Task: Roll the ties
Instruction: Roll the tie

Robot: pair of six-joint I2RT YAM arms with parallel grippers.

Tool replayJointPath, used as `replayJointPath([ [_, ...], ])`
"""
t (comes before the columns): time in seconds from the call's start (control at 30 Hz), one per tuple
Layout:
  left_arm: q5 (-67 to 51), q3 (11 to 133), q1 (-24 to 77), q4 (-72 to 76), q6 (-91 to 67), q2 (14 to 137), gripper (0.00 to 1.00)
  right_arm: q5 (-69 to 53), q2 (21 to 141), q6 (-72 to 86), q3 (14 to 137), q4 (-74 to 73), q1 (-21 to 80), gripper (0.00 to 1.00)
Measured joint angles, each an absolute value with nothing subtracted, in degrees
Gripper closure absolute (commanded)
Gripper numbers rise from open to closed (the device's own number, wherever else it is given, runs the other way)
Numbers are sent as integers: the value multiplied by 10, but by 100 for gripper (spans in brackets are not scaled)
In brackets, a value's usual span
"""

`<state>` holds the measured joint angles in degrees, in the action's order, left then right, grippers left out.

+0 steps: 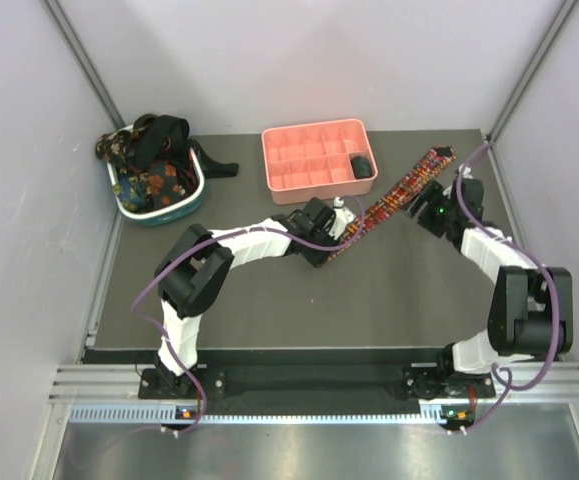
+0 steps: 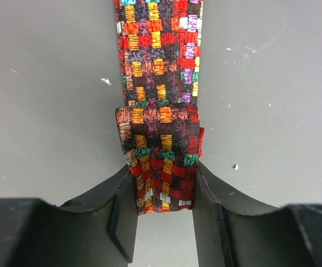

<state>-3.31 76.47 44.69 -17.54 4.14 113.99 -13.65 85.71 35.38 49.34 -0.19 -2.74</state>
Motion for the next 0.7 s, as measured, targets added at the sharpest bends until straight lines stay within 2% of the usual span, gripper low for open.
replayJointPath([
  [0.07,-33,766,447,-178,41,1140,57,-144,827,344,456,2,-11,36],
  [0.17,-33,766,447,-179,41,1140,58,-171,799,334,425,10,11,47],
  [0.2,-33,766,447,-179,41,1140,59,-185,800,333,424,15,15,54],
  [0.37,-33,766,447,-179,40,1140,60,-277,847,335,429,57,34,69],
  [0.43,-33,766,447,-179,40,1140,60,-308,874,341,432,79,49,84],
  [0.47,-33,766,447,-179,40,1140,60,-323,886,346,432,90,58,84],
  [0.5,-33,766,447,-179,40,1140,60,-340,897,354,433,101,68,92],
  [0.7,-33,766,447,-179,41,1140,60,-394,949,393,441,164,105,99],
])
